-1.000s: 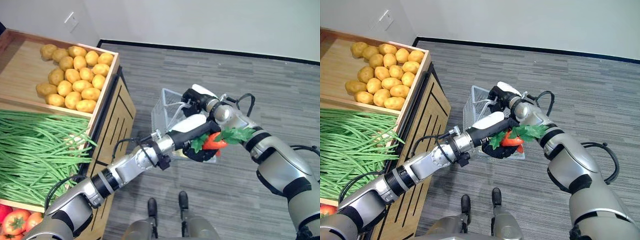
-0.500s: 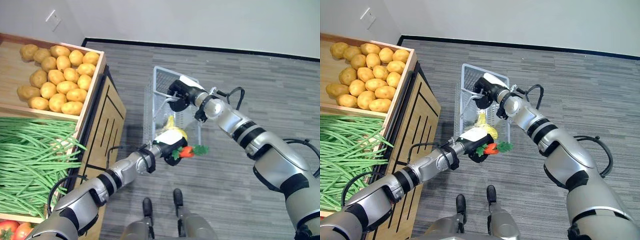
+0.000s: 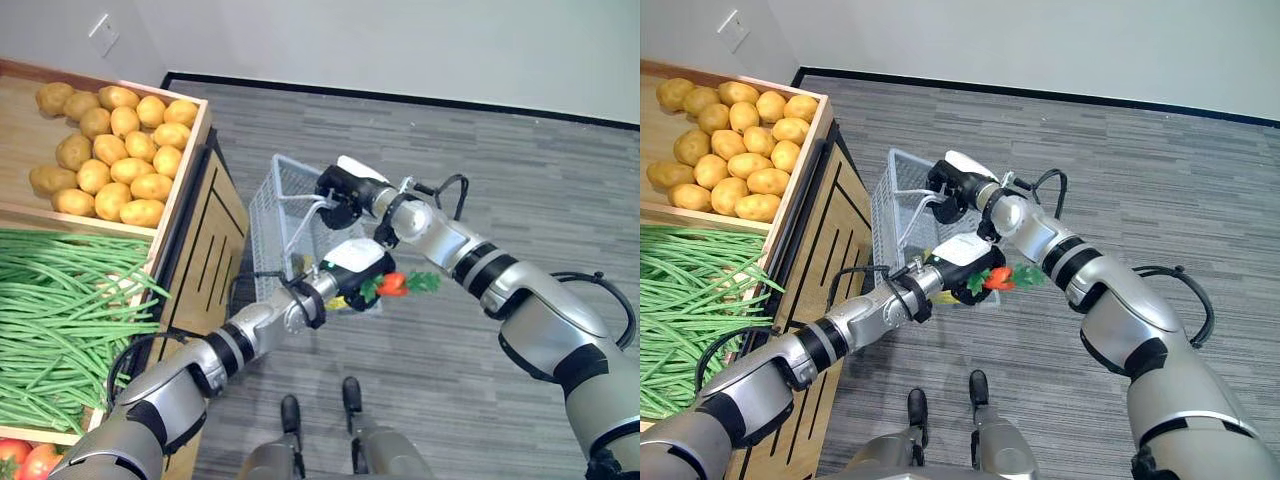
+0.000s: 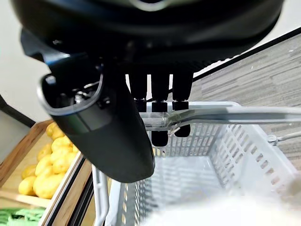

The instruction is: Get the vegetables into the basket

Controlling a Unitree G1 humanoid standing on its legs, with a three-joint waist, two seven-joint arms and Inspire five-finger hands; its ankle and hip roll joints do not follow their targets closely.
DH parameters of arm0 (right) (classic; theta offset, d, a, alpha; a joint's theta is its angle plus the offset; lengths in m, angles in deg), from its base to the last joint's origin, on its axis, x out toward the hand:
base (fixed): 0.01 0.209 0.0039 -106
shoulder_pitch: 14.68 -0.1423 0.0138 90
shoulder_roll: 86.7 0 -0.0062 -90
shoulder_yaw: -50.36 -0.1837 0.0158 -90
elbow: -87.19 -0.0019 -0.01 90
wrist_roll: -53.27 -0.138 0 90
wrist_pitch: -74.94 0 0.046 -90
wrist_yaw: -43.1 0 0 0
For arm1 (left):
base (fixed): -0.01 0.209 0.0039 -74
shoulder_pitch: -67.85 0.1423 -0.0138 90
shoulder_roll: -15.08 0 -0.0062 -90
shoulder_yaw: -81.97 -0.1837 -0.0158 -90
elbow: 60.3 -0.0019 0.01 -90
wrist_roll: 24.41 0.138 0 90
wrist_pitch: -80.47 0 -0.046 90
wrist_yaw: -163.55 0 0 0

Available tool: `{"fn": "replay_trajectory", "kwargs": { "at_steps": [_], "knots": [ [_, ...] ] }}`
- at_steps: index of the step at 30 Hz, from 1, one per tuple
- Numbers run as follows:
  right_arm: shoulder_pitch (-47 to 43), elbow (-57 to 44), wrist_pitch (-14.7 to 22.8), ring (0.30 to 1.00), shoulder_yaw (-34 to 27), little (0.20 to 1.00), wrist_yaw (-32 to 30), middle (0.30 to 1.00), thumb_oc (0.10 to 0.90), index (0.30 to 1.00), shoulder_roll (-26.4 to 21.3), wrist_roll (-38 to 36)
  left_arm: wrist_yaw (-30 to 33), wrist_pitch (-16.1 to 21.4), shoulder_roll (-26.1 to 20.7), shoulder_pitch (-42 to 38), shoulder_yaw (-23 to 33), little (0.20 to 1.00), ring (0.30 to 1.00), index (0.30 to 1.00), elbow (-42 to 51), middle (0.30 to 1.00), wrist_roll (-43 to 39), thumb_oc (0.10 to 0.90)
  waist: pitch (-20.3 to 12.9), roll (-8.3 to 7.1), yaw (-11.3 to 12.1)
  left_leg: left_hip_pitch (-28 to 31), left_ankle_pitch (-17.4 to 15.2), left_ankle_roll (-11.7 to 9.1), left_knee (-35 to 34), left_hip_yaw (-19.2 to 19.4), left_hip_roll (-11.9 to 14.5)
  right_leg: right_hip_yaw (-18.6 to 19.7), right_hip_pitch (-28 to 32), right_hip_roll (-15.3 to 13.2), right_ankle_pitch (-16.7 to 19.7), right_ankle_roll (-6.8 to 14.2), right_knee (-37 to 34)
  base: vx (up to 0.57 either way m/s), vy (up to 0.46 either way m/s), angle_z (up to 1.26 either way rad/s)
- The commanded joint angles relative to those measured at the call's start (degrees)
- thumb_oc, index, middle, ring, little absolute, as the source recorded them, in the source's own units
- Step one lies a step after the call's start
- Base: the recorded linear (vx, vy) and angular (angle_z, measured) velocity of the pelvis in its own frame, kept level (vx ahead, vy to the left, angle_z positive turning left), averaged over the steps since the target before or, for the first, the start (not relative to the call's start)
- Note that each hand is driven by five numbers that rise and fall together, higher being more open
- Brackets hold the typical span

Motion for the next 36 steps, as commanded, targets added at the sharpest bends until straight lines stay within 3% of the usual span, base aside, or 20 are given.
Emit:
{"fn": "replay_trajectory", "kwargs": {
  "at_steps": [1,19,20,21,26,36],
  "knots": [
    [-13.6,-2.2,7.1,0.300,-4.6,0.300,-3.5,0.300,0.400,0.300,2.7,-4.2,5.1,1.5,3.7,-8.5,-0.2,0.300,0.300,0.300,-3.8,0.300,2.7,0.400,-5.1,-4.31,-0.1,-1.1,-1.1,-4.8,-0.1,-0.9,5.3,3.7,0.0,-7.3,-1.0,7.5,0.4,0.00,0.000,0.00],
    [-16.5,-5.2,8.6,0.300,-1.8,0.300,-2.0,0.300,0.400,0.300,-0.8,-5.8,4.1,-1.7,-1.8,-8.9,-5.8,0.300,0.300,0.300,-16.9,0.300,18.7,0.400,-4.7,-3.78,-0.2,-0.8,-1.2,-5.0,-0.1,-0.4,5.8,3.9,-0.1,-7.0,-1.2,7.4,0.4,0.00,0.000,0.00],
    [-16.5,-5.2,8.6,0.300,-1.8,0.300,-2.0,0.300,0.400,0.300,-0.8,-5.8,4.1,-1.7,-1.8,-8.9,-5.8,0.503,0.503,0.503,-17.0,0.503,18.7,0.545,-4.7,-3.79,-0.2,-0.8,-1.2,-5.0,-0.1,-0.4,5.8,3.9,-0.1,-7.0,-1.2,7.4,0.4,0.00,0.000,0.00],
    [-16.4,-5.4,8.4,0.300,-1.9,0.300,-1.9,0.300,0.400,0.300,-1.1,-5.5,4.4,-3.1,-2.1,-8.8,-5.2,1.000,1.000,1.000,-18.5,1.000,19.9,0.900,-4.6,-3.74,0.0,-0.8,-1.1,-5.0,-0.1,-0.5,5.9,3.7,-0.1,-7.1,-1.2,7.4,0.5,0.00,0.000,0.00],
    [-16.7,-5.7,8.1,0.300,-2.0,0.300,-1.8,0.300,0.400,0.300,-1.5,-5.3,4.8,-6.2,-1.0,-7.6,-3.6,1.000,1.000,1.000,-24.1,1.000,21.7,0.900,-4.2,-3.75,0.0,-0.9,-1.0,-5.0,-0.1,-0.5,5.9,3.6,-0.2,-7.1,-1.1,7.3,0.5,0.00,0.000,0.00],
    [-16.0,-5.4,7.2,0.300,-3.1,0.300,-1.8,0.300,0.400,0.300,-1.7,-3.9,3.8,-6.8,-0.1,-7.7,-2.3,1.000,1.000,1.000,-23.4,1.000,20.8,0.900,-4.0,-3.64,0.3,-1.2,-1.0,-5.0,-0.1,-0.7,5.8,3.4,-0.1,-7.2,-1.0,7.3,0.4,0.00,0.000,0.00]
  ]
}}
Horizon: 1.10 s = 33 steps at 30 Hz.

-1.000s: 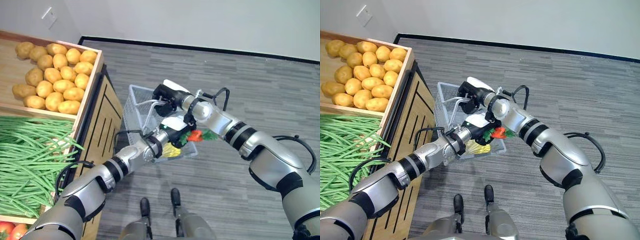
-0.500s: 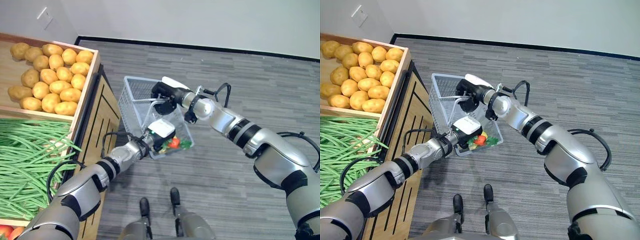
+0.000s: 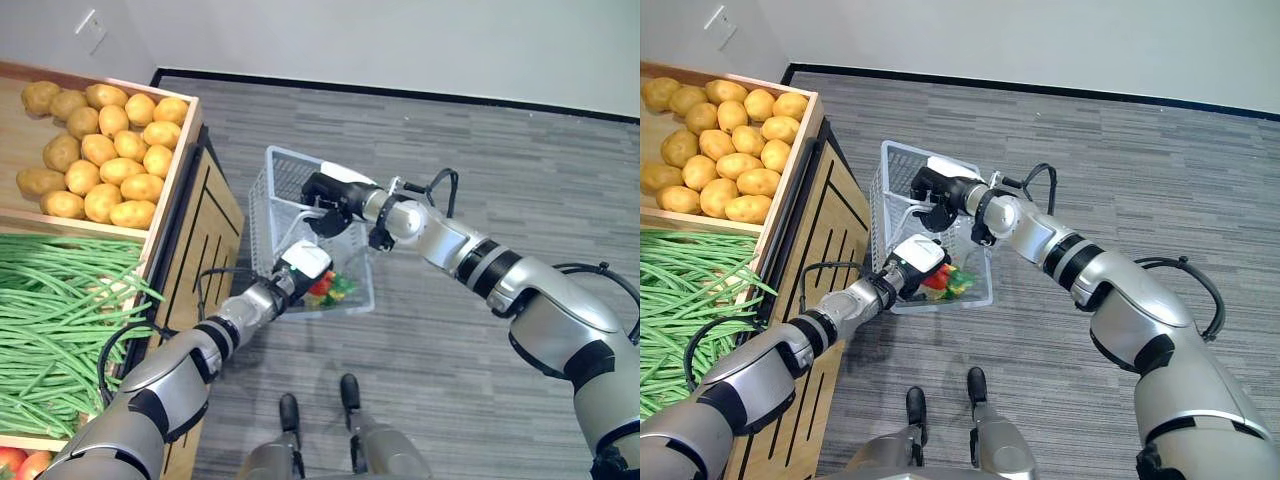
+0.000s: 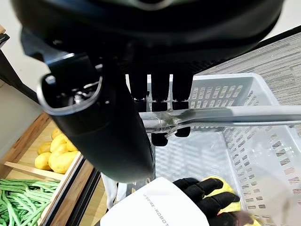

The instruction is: Get the vegetables into the basket

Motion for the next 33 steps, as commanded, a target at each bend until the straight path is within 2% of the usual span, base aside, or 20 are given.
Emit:
{"fn": "replay_trajectory", "kwargs": {
  "at_steps": [1,4,6,7,9,10,12,15,16,17,18,22,23,27,29,30,33],
  "knots": [
    [-14.3,0.5,7.0,0.300,-7.6,0.300,-3.9,0.300,0.400,0.300,1.2,-2.6,2.5,-0.6,0.6,-6.0,0.2,1.000,1.000,1.000,-1.0,1.000,-1.3,0.900,-3.9,-3.61,1.0,-0.5,-1.0,-5.0,0.0,-1.0,5.7,3.2,0.6,-7.2,-1.0,7.3,0.4,0.00,0.000,0.00],
    [-13.6,0.3,6.9,0.300,-8.3,0.300,-4.1,0.300,0.400,0.300,0.8,-2.2,3.3,0.5,0.6,-6.5,0.9,1.000,1.000,1.000,2.5,1.000,-3.4,0.900,-3.7,-3.61,1.1,-0.7,-1.0,-4.9,0.0,-1.1,5.7,3.1,0.6,-7.3,-1.1,7.3,0.4,-0.01,0.000,0.01],
    [-12.6,0.5,6.6,0.300,-9.3,0.300,-4.6,0.300,0.400,0.300,-0.1,-1.6,3.8,2.9,-0.2,-6.4,2.0,1.000,1.000,1.000,10.5,1.000,-7.2,0.900,-3.6,-3.55,1.4,-0.8,-0.9,-4.8,0.0,-1.4,5.6,2.9,0.7,-7.4,-1.1,7.3,0.4,-0.01,-0.002,0.05],
    [-12.6,0.4,6.6,0.300,-9.3,0.300,-4.6,0.300,0.400,0.300,-0.1,-1.5,3.6,2.8,-0.5,-6.3,2.1,1.000,1.000,1.000,10.9,1.000,-7.3,0.900,-3.7,-3.57,1.4,-0.8,-0.9,-4.8,0.0,-1.4,5.6,2.9,0.7,-7.4,-1.1,7.3,0.4,0.00,0.002,0.04],
    [-11.7,0.8,6.2,0.300,-10.5,0.300,-4.9,0.300,0.400,0.300,-0.7,-0.9,3.2,5.4,-1.4,-5.6,3.1,1.000,1.000,1.000,18.8,1.000,-10.5,0.900,-3.6,-3.49,1.5,-0.9,-1.0,-4.7,0.0,-1.7,5.4,2.7,0.7,-7.6,-1.0,7.4,0.4,0.00,0.003,0.02],
    [-11.3,2.4,6.0,0.300,-11.4,0.300,-5.3,0.300,0.400,0.300,-0.9,-0.2,1.4,8.0,-1.6,-4.6,3.1,1.000,1.000,1.000,25.1,1.000,-14.1,0.900,-3.6,-3.44,1.8,-1.0,-1.0,-4.6,0.0,-1.9,5.2,2.6,0.7,-7.6,-1.0,7.4,0.4,0.00,0.000,0.00],
    [-10.9,3.6,5.9,0.300,-11.9,0.300,-5.6,0.300,0.400,0.300,-0.9,0.8,0.4,8.7,-2.2,-4.0,3.6,1.000,1.000,1.000,28.7,1.000,-16.1,0.900,-3.6,-3.45,1.9,-1.0,-1.1,-4.6,0.0,-2.0,5.1,2.4,0.8,-7.6,-1.0,7.4,0.4,0.00,0.000,0.00],
    [-10.0,8.1,5.3,0.300,-13.4,0.300,-6.6,0.300,0.400,0.300,-0.4,3.5,-4.2,12.0,-2.1,-0.8,5.1,1.000,1.000,1.000,41.1,1.000,-28.4,0.900,-3.4,-3.38,2.6,-1.5,-0.4,-4.4,0.0,-2.5,4.7,2.2,0.6,-7.8,-0.5,7.3,0.6,-0.04,-0.002,0.03],
    [-10.0,8.2,5.3,0.300,-13.4,0.300,-6.6,0.300,0.400,0.300,-0.3,3.5,-4.5,11.8,-2.4,-0.7,5.2,1.000,1.000,1.000,41.6,1.000,-28.7,0.900,-3.4,-3.40,2.5,-1.5,-0.4,-4.4,0.0,-2.5,4.8,2.2,0.6,-7.8,-0.5,7.3,0.6,0.00,-0.004,0.04],
    [-9.1,10.3,5.0,0.300,-14.0,0.300,-6.8,0.300,0.400,0.300,-0.3,4.6,-8.1,12.4,-2.6,1.7,5.5,1.000,1.000,1.000,48.3,1.000,-37.6,0.900,-3.3,-3.13,2.9,-1.6,-0.3,-4.3,0.0,-2.7,4.6,2.0,0.6,-7.9,-0.5,7.3,0.7,0.03,0.001,0.05],
    [-9.1,10.4,5.0,0.300,-14.0,0.300,-6.8,0.300,0.400,0.300,-0.2,4.6,-8.2,12.3,-2.7,1.8,5.5,1.000,1.000,1.000,48.6,1.000,-37.7,0.900,-3.4,-3.09,2.9,-1.4,-0.9,-4.3,0.0,-2.8,4.6,1.9,1.0,-7.8,-0.9,7.3,0.5,0.00,-0.001,0.03],
    [-7.6,13.7,4.9,0.300,-14.8,0.300,-7.0,0.300,0.400,0.300,-0.3,5.5,-13.8,12.2,-4.9,4.6,4.9,1.000,1.000,1.000,57.5,1.000,-53.1,0.900,-3.3,-2.48,3.4,-1.3,-0.9,-4.1,0.0,-3.2,4.4,1.6,1.2,-7.9,-0.9,7.3,0.6,0.02,0.003,0.03],
    [-6.5,15.4,5.0,0.300,-15.2,0.300,-6.8,0.300,0.400,0.300,-0.4,6.2,-15.9,12.0,-6.5,6.1,5.1,1.000,1.000,1.000,60.9,1.000,-60.4,0.900,-3.2,-2.26,3.6,-1.3,-0.3,-4.0,0.0,-3.1,4.3,1.6,1.0,-7.9,-0.5,7.3,0.9,0.05,0.008,0.08],
    [-4.6,15.5,5.0,0.300,-15.8,0.300,-6.8,0.300,0.400,0.300,-0.7,6.8,-16.2,11.8,-8.2,9.3,6.7,1.000,1.000,1.000,63.0,1.000,-66.2,0.900,-3.3,-1.98,3.8,-0.9,-0.9,-4.0,0.0,-3.2,4.3,1.5,1.6,-7.9,-0.9,7.3,0.7,0.01,0.004,0.04],
    [-0.6,15.6,5.5,0.300,-17.2,0.300,-6.3,0.300,0.400,0.300,-1.6,7.6,-17.0,11.2,-11.2,15.5,9.0,1.000,1.000,1.000,64.5,1.000,-72.3,0.900,-3.3,-1.63,4.3,-0.6,-0.9,-3.9,0.0,-3.3,4.2,1.5,1.9,-8.0,-1.1,7.2,0.8,0.00,0.000,0.00],
    [3.2,15.9,5.6,0.300,-18.9,0.300,-6.2,0.300,0.400,0.300,-2.6,7.6,-18.3,10.1,-12.8,21.2,10.6,1.000,1.000,1.000,63.8,1.000,-77.3,0.900,-3.2,-1.38,4.7,-0.4,-0.9,-3.8,0.0,-3.4,4.2,1.3,2.1,-8.1,-1.2,7.1,0.9,0.05,-0.008,0.00],
    [6.2,16.7,6.0,0.300,-19.9,0.300,-6.3,0.300,0.400,0.300,-3.1,8.2,-20.4,9.2,-15.0,25.3,10.5,1.000,1.000,1.000,63.2,1.000,-80.5,0.900,-3.5,-1.16,4.8,-0.2,-1.0,-3.8,0.0,-3.6,4.1,1.2,2.4,-8.1,-1.4,7.0,0.9,0.01,0.000,0.01]
  ]
}}
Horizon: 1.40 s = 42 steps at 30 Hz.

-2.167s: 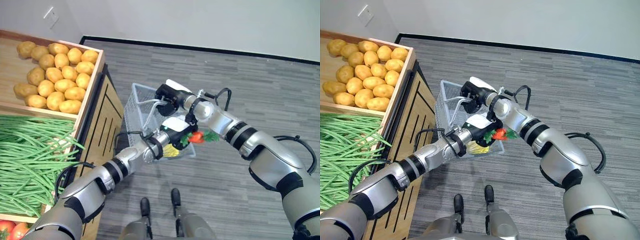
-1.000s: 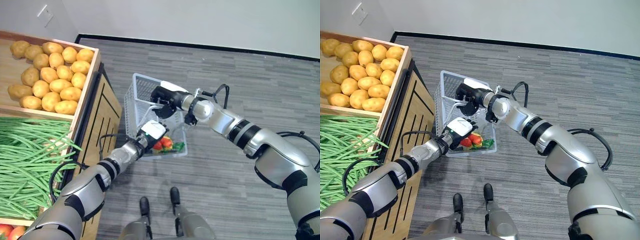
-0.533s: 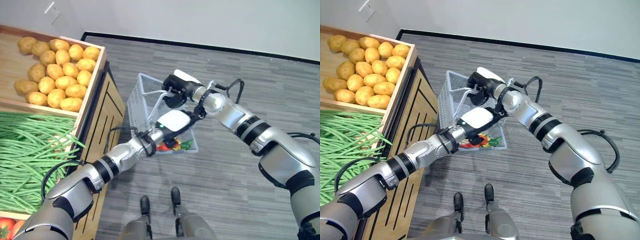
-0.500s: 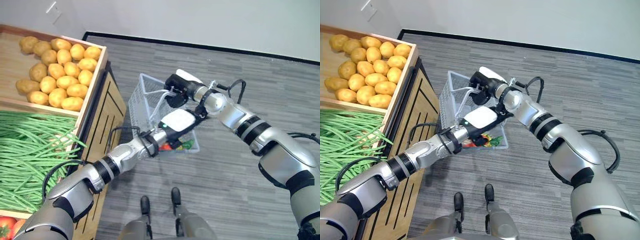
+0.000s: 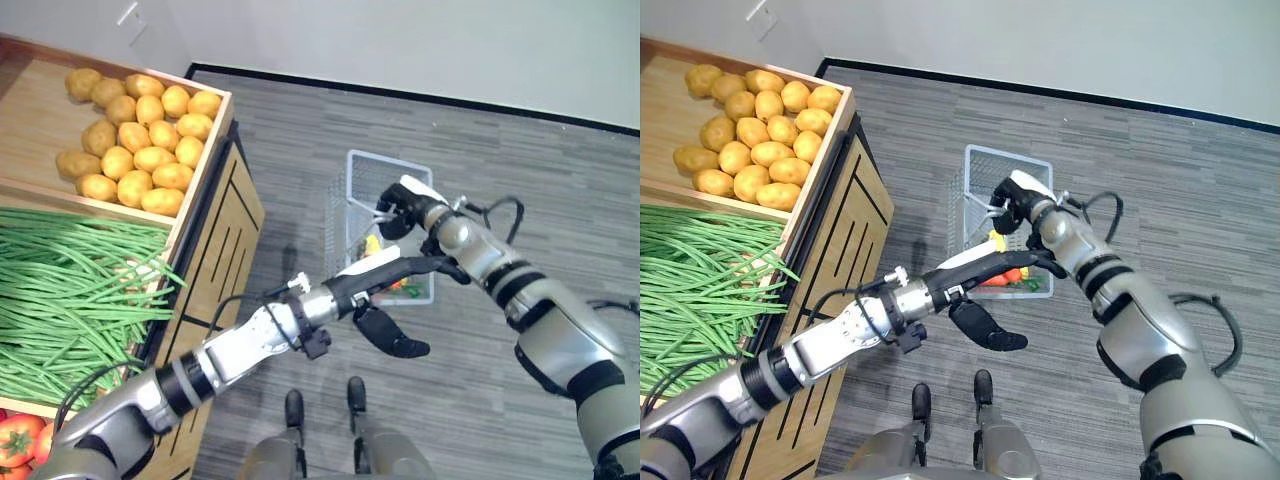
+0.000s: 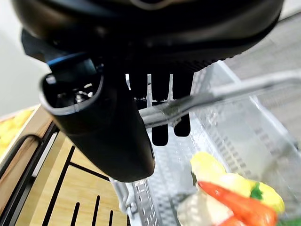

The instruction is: Get the vegetables into the basket

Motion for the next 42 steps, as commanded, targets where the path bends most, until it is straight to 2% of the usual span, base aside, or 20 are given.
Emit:
{"fn": "replay_trajectory", "kwargs": {
  "at_steps": [1,4,6,9,11,12,13,14,15,16,17,18,21,22,23,24,25,32,33,42],
  "knots": [
    [-6.4,-0.9,5.8,0.300,-3.0,0.300,-3.5,0.300,0.400,0.300,-0.8,0.5,-4.8,2.2,-2.5,1.7,-1.0,1.000,1.000,1.000,5.0,1.000,-9.0,0.900,-4.7,-2.61,0.6,-1.1,-1.2,-3.7,-0.1,-1.7,4.1,3.0,0.7,-7.9,-1.3,7.2,0.9,0.03,0.005,0.04],
    [-1.6,-1.8,6.7,0.300,-4.6,0.300,-3.4,0.300,0.400,0.300,-1.5,1.5,-9.7,0.4,-6.4,6.2,-2.5,1.000,1.000,1.000,1.1,1.000,-13.2,0.900,-5.7,-2.51,0.6,-0.4,-1.5,-3.8,-0.1,-1.5,4.1,3.1,1.2,-8.0,-1.4,7.2,0.7,0.06,-0.001,0.04],
    [3.8,-3.6,7.6,0.300,-6.1,0.300,-2.8,0.300,0.400,0.300,-3.8,2.6,-13.5,-1.5,-9.6,11.9,-2.3,1.000,1.000,1.000,-5.3,1.000,-15.3,0.900,-6.2,-2.22,0.7,0.0,-1.6,-3.9,-0.1,-1.5,4.0,3.0,1.6,-8.0,-1.6,7.2,0.6,0.02,-0.005,-0.01],
    [7.1,-4.2,8.1,0.300,-7.1,0.300,-2.5,0.300,0.400,0.300,-5.2,3.1,-15.2,-1.2,-11.5,13.9,-2.3,1.000,1.000,1.000,-9.0,1.000,-12.8,0.900,-6.7,-2.11,0.7,0.2,-1.7,-3.9,-0.1,-1.6,4.1,2.6,2.0,-8.1,-1.7,7.3,0.5,0.01,-0.003,0.00],
    [12.7,-5.8,8.7,0.300,-9.5,0.300,-2.3,0.300,0.400,0.300,-6.0,3.4,-15.7,-1.0,-10.1,17.5,0.1,1.000,1.000,1.000,-17.2,1.000,-8.9,0.900,-7.3,-2.01,0.8,0.4,-1.8,-4.0,-0.1,-1.8,4.0,2.2,2.5,-8.3,-1.9,7.5,0.4,0.04,-0.008,0.06],
    [12.7,-5.8,8.7,0.300,-9.5,0.300,-2.3,0.300,0.400,0.300,-6.0,3.4,-15.7,-1.0,-10.0,17.5,0.1,1.000,1.000,1.000,-17.2,1.000,-8.9,0.900,-7.3,-2.00,0.8,0.4,-1.8,-4.0,-0.1,-1.9,4.0,2.2,2.5,-8.3,-1.9,7.5,0.4,0.03,-0.008,0.08],
    [14.3,-6.2,8.9,0.300,-10.3,0.300,-2.2,0.300,0.400,0.300,-6.3,3.5,-15.3,-0.6,-9.0,18.5,1.2,1.000,1.000,1.000,-20.4,1.000,-6.5,0.900,-7.5,-1.97,0.9,0.4,-1.9,-4.0,-0.1,-2.0,4.0,2.0,2.7,-8.3,-1.9,7.5,0.4,0.02,-0.004,0.06],
    [19.5,-8.9,9.0,0.300,-13.2,0.300,-1.7,0.300,0.400,0.300,-7.5,3.6,-14.0,-0.2,-6.1,21.1,4.6,1.000,1.000,1.000,-28.2,1.000,-0.5,0.900,-7.8,-1.98,0.8,0.6,-1.9,-4.0,-0.1,-2.1,4.0,1.7,2.9,-8.5,-1.9,7.6,0.3,0.02,-0.004,0.04],
    [19.6,-8.9,9.0,0.300,-13.3,0.300,-1.7,0.300,0.400,0.300,-7.6,3.6,-14.0,-0.2,-6.1,21.1,4.5,1.000,1.000,1.000,-28.2,1.000,-0.5,0.900,-7.8,-1.96,0.8,0.6,-1.9,-4.0,-0.1,-2.1,4.0,1.7,2.9,-8.5,-1.9,7.6,0.3,0.01,-0.009,0.09],
    [23.7,-9.0,9.2,0.300,-15.9,0.300,-1.2,0.300,0.400,0.300,-8.0,3.6,-11.6,0.1,-2.3,23.2,8.9,1.000,1.000,1.000,-37.1,1.000,5.8,0.900,-8.0,-2.18,1.0,0.7,-1.8,-4.0,-0.1,-2.3,4.0,1.4,3.2,-8.5,-1.9,7.6,0.3,0.00,-0.007,0.11],
    [23.9,-9.1,9.2,0.300,-15.9,0.300,-1.2,0.300,0.400,0.300,-8.1,3.6,-11.5,0.4,-2.0,23.2,8.9,1.000,1.000,1.000,-37.6,1.000,6.1,0.900,-8.0,-2.09,0.9,0.7,-1.8,-4.0,-0.1,-2.4,3.9,1.3,3.2,-8.5,-2.0,7.6,0.2,0.01,-0.021,0.13],
    [29.3,-9.3,9.1,0.300,-19.6,0.300,-0.8,0.300,0.400,0.300,-7.9,3.7,-8.5,0.8,3.0,24.8,14.4,1.000,1.000,1.000,-46.8,1.000,12.7,0.900,-8.4,-2.21,1.0,0.6,-1.8,-3.9,-0.1,-2.8,3.9,0.7,3.6,-8.6,-2.0,7.6,0.2,0.02,-0.020,0.11],
    [35.3,-7.3,8.7,0.300,-24.6,0.300,-0.4,0.300,0.400,0.300,-5.6,3.4,-3.8,0.0,9.8,24.7,23.5,1.000,1.000,1.000,-62.4,1.000,21.1,0.900,-8.8,-2.25,1.2,0.9,-1.7,-3.8,-0.1,-3.4,3.9,0.0,4.3,-8.6,-2.3,7.6,0.2,0.01,-0.015,0.18],
    [37.4,-6.4,8.6,0.300,-26.0,0.300,0.1,0.300,0.400,0.300,-4.9,3.0,-2.7,-0.5,11.6,24.8,26.3,1.000,1.000,1.000,-66.8,1.000,22.7,0.900,-9.3,-2.34,1.2,0.8,-1.6,-3.8,-0.1,-3.5,4.0,-0.1,4.2,-8.6,-2.2,7.5,0.2,0.02,-0.007,0.13],
    [37.5,-6.4,8.6,0.300,-26.1,0.300,0.1,0.300,0.400,0.300,-4.9,3.0,-2.7,-0.4,11.7,24.7,26.3,1.000,1.000,1.000,-67.0,1.000,22.8,0.900,-9.3,-2.31,1.1,0.8,-1.6,-3.8,-0.1,-3.5,4.0,-0.1,4.2,-8.6,-2.3,7.5,0.2,0.03,-0.006,0.13],
    [40.8,-5.6,8.3,0.300,-28.4,0.300,0.5,0.300,0.400,0.300,-3.5,3.0,-1.2,-1.3,14.0,24.5,31.4,1.000,1.000,1.000,-73.4,1.000,25.3,0.900,-9.8,-2.35,1.2,1.0,-1.6,-3.8,-0.1,-3.6,3.9,-0.3,4.5,-8.6,-2.3,7.4,0.1,0.03,-0.004,0.11],
    [42.3,-4.5,8.3,0.300,-29.6,0.300,0.6,0.300,0.400,0.300,-2.6,2.5,-0.4,-1.7,14.7,24.6,33.6,1.000,1.000,1.000,-76.0,1.000,26.3,0.900,-10.0,-2.31,1.2,1.2,-1.7,-3.9,-0.1,-3.5,3.9,-0.4,4.8,-8.6,-2.4,7.4,0.0,0.05,-0.007,0.07],
    [50.0,1.9,7.9,0.300,-33.3,0.300,1.9,0.300,0.400,0.300,3.5,0.3,2.3,-2.6,17.1,25.7,39.5,1.000,1.000,1.000,-80.5,1.000,28.6,0.900,-11.1,-2.48,1.4,2.3,-2.1,-3.8,-0.1,-3.8,4.0,-0.9,6.1,-8.6,-2.8,7.3,-0.1,0.02,-0.005,0.00],
    [52.0,4.3,8.1,0.300,-34.8,0.300,1.8,0.300,0.400,0.300,5.9,-1.6,2.8,-2.7,18.0,26.2,41.2,1.000,1.000,1.000,-81.3,1.000,27.1,0.900,-11.3,-2.60,1.4,2.5,-2.1,-3.8,-0.1,-3.9,4.0,-1.0,6.3,-8.6,-2.9,7.3,-0.1,0.04,-0.014,-0.02],
    [55.6,17.5,7.2,0.300,-35.0,0.300,1.5,0.300,0.400,0.300,12.0,-0.6,3.7,-3.0,20.5,25.9,44.4,1.000,1.000,1.000,-82.9,1.000,21.4,0.900,-12.2,-2.53,1.1,3.5,-2.3,-3.7,-0.1,-4.1,4.1,-1.1,7.2,-8.4,-3.4,7.2,-0.1,0.01,-0.002,0.00]
  ]
}}
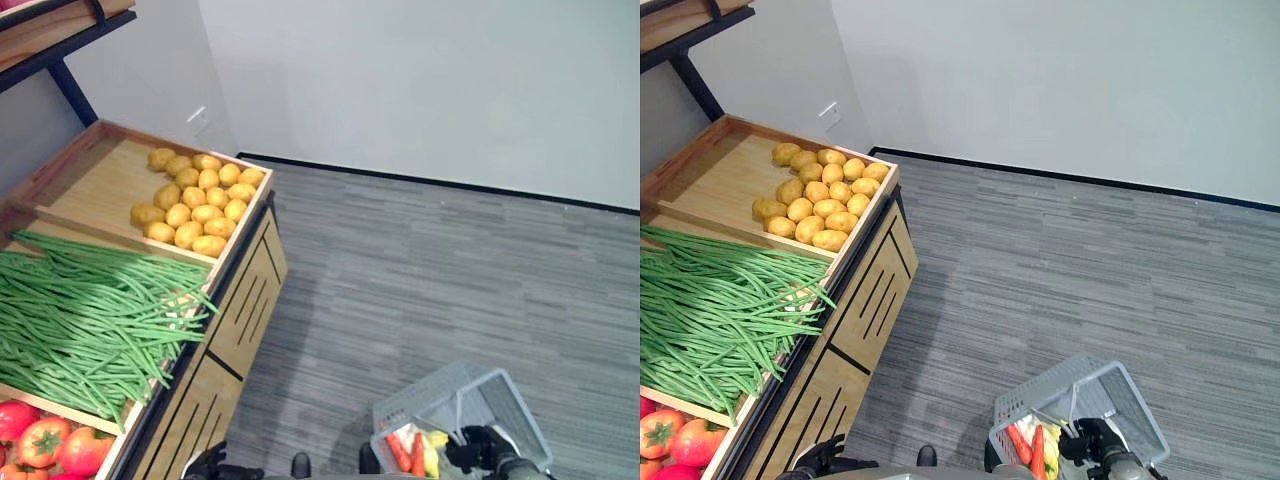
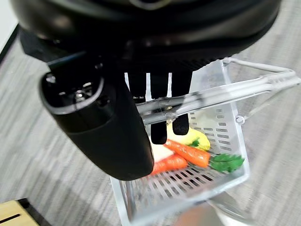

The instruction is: Get the vegetables into the basket

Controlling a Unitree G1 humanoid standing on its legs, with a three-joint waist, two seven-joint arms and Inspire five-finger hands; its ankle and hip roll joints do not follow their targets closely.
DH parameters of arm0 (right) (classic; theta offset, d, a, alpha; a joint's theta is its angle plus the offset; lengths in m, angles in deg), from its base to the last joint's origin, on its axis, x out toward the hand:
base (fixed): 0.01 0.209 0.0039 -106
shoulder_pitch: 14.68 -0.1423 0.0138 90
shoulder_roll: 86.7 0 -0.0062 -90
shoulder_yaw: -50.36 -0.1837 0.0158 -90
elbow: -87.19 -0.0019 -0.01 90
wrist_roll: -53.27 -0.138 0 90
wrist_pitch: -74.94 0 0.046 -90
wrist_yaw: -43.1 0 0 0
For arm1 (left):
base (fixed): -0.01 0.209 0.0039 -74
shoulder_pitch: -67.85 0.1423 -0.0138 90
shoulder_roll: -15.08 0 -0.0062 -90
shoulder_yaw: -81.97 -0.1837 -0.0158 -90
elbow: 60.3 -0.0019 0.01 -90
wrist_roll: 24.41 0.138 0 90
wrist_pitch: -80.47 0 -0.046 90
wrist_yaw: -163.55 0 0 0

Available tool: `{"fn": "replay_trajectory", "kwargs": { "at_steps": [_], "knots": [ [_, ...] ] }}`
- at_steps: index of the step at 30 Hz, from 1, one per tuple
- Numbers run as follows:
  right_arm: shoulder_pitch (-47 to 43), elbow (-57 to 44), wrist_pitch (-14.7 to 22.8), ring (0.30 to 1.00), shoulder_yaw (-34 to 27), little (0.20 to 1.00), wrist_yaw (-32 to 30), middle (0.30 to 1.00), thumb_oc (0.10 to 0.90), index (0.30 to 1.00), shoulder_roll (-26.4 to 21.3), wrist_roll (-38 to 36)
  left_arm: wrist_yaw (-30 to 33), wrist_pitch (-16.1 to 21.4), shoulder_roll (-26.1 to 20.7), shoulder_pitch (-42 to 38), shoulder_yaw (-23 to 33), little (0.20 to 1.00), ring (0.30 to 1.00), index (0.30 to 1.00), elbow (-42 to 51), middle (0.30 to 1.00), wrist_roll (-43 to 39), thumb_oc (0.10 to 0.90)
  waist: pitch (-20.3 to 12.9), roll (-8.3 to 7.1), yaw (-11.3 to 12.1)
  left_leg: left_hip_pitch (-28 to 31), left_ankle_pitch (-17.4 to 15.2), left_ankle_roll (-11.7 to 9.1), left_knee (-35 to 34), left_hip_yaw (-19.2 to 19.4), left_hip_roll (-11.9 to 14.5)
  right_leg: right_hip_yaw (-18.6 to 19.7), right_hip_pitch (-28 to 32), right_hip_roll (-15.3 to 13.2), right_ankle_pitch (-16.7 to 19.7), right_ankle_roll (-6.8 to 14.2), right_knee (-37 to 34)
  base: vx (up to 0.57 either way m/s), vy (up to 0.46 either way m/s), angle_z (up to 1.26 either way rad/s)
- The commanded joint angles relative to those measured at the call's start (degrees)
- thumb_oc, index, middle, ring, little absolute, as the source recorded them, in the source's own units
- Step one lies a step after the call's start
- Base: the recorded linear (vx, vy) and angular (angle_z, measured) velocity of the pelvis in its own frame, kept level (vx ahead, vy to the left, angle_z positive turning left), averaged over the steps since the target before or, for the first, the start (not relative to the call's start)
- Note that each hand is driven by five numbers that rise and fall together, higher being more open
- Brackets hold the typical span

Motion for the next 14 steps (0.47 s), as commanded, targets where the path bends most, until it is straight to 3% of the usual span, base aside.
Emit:
{"fn": "replay_trajectory", "kwargs": {
  "at_steps": [1,14],
  "knots": [
    [0.8,3.4,0.6,0.300,0.9,0.300,0.7,0.300,0.400,0.300,2.4,0.5,0.4,-0.3,-0.5,2.3,0.4,1.000,1.000,1.000,-2.8,1.000,-1.2,0.900,-0.8,-2.88,0.4,-0.4,-0.8,-3.9,0.0,-0.7,4.2,2.1,1.8,-7.9,-1.2,7.5,0.0,0.00,0.000,0.00],
    [3.1,8.7,-0.4,0.300,0.4,0.300,0.2,0.300,0.400,0.300,7.2,-2.2,2.9,-0.3,2.4,0.7,-2.7,1.000,1.000,1.000,-3.5,1.000,0.3,0.900,-0.9,-2.60,-1.0,0.0,-1.1,-4.1,0.0,0.2,4.5,2.9,1.5,-7.6,-1.1,7.3,0.0,0.00,0.002,-0.01]
  ]
}}
